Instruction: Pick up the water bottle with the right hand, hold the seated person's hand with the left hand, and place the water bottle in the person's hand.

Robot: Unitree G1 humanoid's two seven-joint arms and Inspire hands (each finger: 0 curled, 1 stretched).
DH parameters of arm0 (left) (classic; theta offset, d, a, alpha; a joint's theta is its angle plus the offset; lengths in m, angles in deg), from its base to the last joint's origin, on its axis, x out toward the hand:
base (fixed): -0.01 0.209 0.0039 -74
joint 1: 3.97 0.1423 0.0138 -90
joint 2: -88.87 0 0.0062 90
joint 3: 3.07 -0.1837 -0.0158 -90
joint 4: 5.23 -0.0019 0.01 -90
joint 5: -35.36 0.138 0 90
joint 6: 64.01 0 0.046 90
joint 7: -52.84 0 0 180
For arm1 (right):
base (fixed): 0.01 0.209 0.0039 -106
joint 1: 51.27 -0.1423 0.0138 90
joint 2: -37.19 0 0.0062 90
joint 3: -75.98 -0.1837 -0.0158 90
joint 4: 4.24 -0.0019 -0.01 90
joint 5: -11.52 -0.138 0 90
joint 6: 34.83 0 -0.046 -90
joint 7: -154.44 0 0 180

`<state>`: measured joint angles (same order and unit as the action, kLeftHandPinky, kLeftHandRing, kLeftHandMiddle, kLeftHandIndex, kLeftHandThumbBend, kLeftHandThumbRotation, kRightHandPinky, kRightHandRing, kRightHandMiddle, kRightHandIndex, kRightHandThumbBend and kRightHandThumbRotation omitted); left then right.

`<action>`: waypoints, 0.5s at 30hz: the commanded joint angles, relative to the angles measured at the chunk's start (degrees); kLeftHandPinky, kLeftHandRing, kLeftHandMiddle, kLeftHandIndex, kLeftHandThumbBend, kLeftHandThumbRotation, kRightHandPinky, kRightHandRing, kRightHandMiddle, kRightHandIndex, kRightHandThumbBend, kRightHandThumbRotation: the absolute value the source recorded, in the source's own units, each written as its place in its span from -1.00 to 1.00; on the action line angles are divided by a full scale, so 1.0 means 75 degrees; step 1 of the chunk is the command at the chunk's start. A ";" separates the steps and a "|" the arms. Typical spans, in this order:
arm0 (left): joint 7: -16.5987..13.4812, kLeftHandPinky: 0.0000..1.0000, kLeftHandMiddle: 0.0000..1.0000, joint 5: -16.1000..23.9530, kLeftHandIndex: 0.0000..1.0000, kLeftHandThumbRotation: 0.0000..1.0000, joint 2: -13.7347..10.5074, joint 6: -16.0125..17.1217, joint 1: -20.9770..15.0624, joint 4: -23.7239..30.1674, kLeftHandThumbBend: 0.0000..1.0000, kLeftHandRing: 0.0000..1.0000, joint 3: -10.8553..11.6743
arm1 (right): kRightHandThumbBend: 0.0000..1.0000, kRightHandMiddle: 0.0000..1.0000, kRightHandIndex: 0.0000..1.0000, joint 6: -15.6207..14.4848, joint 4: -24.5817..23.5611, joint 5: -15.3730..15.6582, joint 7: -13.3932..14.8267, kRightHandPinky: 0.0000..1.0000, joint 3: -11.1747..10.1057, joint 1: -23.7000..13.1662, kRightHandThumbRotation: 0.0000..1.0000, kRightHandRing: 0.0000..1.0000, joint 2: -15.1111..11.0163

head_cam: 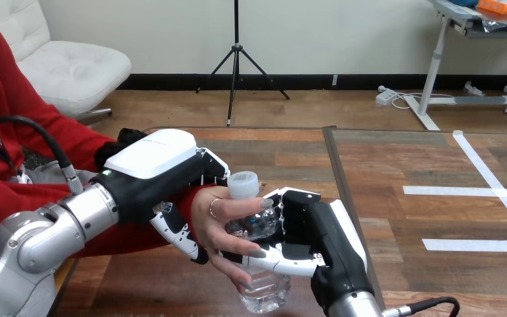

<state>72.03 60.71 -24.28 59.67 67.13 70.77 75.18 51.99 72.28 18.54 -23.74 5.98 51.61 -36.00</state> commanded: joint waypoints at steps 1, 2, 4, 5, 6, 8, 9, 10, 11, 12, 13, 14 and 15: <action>-0.0331 -0.40 -0.20 -0.0188 -0.17 -1.00 0.0371 0.0087 -0.0971 0.0125 1.00 -0.31 0.0233 | 0.82 -0.31 -0.22 0.0261 -0.1114 -0.0119 -0.0265 -0.52 0.0247 -0.0265 -0.96 -0.43 0.0149; -0.0327 -0.40 -0.20 -0.0203 -0.17 -1.00 0.0376 0.0091 -0.0970 0.0120 1.00 -0.31 0.0234 | 0.82 -0.31 -0.22 0.0252 -0.1131 -0.0119 -0.0268 -0.52 0.0246 -0.0266 -0.96 -0.42 0.0145; -0.0311 -0.40 -0.20 -0.0237 -0.17 -1.00 0.0385 0.0095 -0.0968 0.0114 1.00 -0.31 0.0235 | 0.83 -0.31 -0.22 0.0198 -0.1180 -0.0114 -0.0270 -0.52 0.0244 -0.0272 -0.96 -0.42 0.0141; -0.0307 -0.40 -0.20 -0.0241 -0.17 -1.00 0.0387 0.0093 -0.0968 0.0116 1.00 -0.30 0.0235 | 0.83 -0.31 -0.22 0.0181 -0.1195 -0.0116 -0.0270 -0.51 0.0243 -0.0272 -0.96 -0.42 0.0138; -0.0313 -0.40 -0.20 -0.0241 -0.17 -1.00 0.0390 0.0104 -0.0968 0.0108 1.00 -0.30 0.0234 | 0.83 -0.31 -0.22 0.0168 -0.1197 -0.0107 -0.0270 -0.51 0.0239 -0.0281 -0.96 -0.42 0.0131; -0.0321 -0.40 -0.20 -0.0236 -0.17 -1.00 0.0394 0.0117 -0.0967 0.0100 1.00 -0.30 0.0233 | 0.83 -0.30 -0.21 0.0151 -0.1202 -0.0099 -0.0272 -0.51 0.0233 -0.0287 -0.96 -0.41 0.0121; -0.0336 -0.40 -0.20 -0.0235 -0.17 -1.00 0.0399 0.0145 -0.0969 0.0082 1.00 -0.30 0.0232 | 0.83 -0.30 -0.21 0.0140 -0.1193 -0.0105 -0.0281 -0.51 0.0225 -0.0300 -0.95 -0.41 0.0118; -0.0346 -0.40 -0.20 -0.0235 -0.16 -1.00 0.0403 0.0164 -0.0970 0.0071 1.00 -0.30 0.0232 | 0.83 -0.30 -0.21 0.0131 -0.1189 -0.0112 -0.0288 -0.50 0.0219 -0.0307 -0.96 -0.41 0.0116; -0.0352 -0.40 -0.20 -0.0234 -0.16 -1.00 0.0407 0.0176 -0.0969 0.0066 1.00 -0.30 0.0232 | 0.83 -0.30 -0.21 0.0125 -0.1188 -0.0118 -0.0293 -0.50 0.0215 -0.0311 -0.96 -0.41 0.0114; -0.0359 -0.40 -0.20 -0.0231 -0.16 -1.00 0.0412 0.0182 -0.0967 0.0059 1.00 -0.30 0.0231 | 0.83 -0.30 -0.21 0.0118 -0.1169 -0.0118 -0.0301 -0.50 0.0207 -0.0328 -0.96 -0.40 0.0108; -0.0361 -0.40 -0.20 -0.0228 -0.16 -1.00 0.0416 0.0181 -0.0964 0.0060 1.00 -0.30 0.0232 | 0.83 -0.30 -0.21 0.0113 -0.1161 -0.0117 -0.0308 -0.50 0.0202 -0.0336 -0.96 -0.40 0.0103; -0.0362 -0.40 -0.20 -0.0226 -0.16 -1.00 0.0419 0.0181 -0.0961 0.0060 1.00 -0.30 0.0232 | 0.83 -0.30 -0.21 0.0109 -0.1156 -0.0116 -0.0312 -0.50 0.0198 -0.0341 -0.96 -0.40 0.0099; -0.0357 -0.40 -0.20 -0.0221 -0.16 -1.00 0.0418 0.0177 -0.0959 0.0063 1.00 -0.30 0.0231 | 0.83 -0.30 -0.21 0.0076 -0.1157 -0.0118 -0.0319 -0.49 0.0194 -0.0350 -0.96 -0.40 0.0100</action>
<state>72.03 60.65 -24.14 60.56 66.89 70.76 75.18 50.83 70.17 18.48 -24.42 5.96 52.28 -36.73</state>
